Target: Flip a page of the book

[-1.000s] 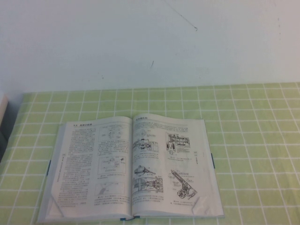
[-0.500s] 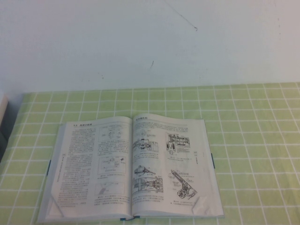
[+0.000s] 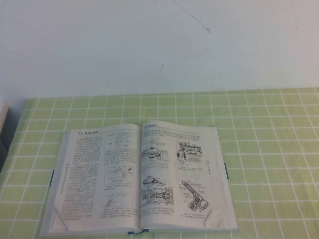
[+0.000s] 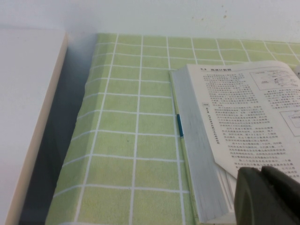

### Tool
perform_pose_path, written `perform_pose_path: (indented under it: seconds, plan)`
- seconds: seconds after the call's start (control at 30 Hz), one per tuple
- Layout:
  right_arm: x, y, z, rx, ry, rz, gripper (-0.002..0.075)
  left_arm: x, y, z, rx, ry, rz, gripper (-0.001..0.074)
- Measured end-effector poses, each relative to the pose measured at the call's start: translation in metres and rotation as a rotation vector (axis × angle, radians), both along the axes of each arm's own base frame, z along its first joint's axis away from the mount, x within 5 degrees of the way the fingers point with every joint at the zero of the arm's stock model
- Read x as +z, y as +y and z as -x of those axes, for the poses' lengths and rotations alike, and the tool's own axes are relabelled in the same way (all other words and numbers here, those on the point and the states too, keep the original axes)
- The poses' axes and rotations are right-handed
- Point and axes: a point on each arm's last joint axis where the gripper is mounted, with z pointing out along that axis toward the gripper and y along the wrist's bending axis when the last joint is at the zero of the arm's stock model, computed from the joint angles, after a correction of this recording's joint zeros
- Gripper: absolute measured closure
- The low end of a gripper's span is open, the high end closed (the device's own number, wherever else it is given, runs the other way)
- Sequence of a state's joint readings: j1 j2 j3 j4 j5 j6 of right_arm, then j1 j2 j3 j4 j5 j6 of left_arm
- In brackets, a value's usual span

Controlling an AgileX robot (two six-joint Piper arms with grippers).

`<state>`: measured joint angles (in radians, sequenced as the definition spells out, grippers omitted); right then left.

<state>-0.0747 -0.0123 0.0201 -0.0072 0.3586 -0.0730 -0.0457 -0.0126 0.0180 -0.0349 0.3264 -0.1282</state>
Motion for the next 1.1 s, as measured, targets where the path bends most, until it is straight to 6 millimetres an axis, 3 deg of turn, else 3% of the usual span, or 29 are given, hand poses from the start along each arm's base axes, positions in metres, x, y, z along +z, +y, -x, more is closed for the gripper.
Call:
perform_pose_path:
  seconds: [0.77,0.93,1.1]
  plan:
    - [0.000,0.000,0.000,0.000,-0.002,0.002,0.0728,0.003,0.000,-0.001,0.001,-0.046,-0.015,0.0738]
    - [0.002,0.000,-0.002,0.000,-0.047,0.005,0.0728,0.010,0.000,-0.003,0.002,-0.129,-0.011,0.0738]
    - [0.015,0.000,-0.005,-0.001,-0.192,0.016,0.0728,0.028,0.001,-0.004,0.006,-0.323,-0.002,0.0738]
